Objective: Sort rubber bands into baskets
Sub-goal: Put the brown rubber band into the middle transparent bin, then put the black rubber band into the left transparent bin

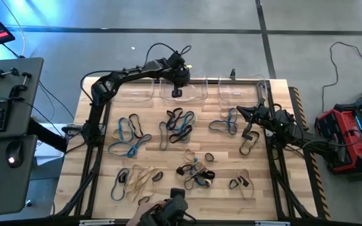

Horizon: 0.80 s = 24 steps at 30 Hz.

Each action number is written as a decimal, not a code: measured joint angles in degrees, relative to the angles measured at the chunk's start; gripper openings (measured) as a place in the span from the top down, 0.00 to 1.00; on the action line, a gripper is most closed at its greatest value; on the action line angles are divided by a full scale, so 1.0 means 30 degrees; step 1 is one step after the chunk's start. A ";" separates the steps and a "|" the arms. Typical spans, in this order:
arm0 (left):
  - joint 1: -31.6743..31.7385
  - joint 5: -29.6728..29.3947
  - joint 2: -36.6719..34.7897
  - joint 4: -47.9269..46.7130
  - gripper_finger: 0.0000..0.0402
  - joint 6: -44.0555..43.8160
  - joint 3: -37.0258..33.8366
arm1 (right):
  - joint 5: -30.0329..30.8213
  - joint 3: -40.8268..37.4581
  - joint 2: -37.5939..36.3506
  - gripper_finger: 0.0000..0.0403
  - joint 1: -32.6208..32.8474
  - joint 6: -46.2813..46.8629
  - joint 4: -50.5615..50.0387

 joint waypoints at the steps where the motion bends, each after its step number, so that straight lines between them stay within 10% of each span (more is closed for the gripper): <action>1: 0.0007 -0.0060 0.0249 0.0010 1.00 0.0000 -0.0003 | 0.0000 -0.0007 0.0000 1.00 0.0007 -0.0003 0.0000; 12: 0.0131 -0.1166 0.0870 0.0325 0.98 0.0163 -0.0015 | 0.0000 -0.0005 0.0000 1.00 0.0000 0.0000 0.0000; 24: -0.0167 -0.1179 0.0746 0.0543 0.74 0.0456 -0.0029 | 0.0000 -0.0004 0.0000 1.00 0.0007 -0.0003 0.0000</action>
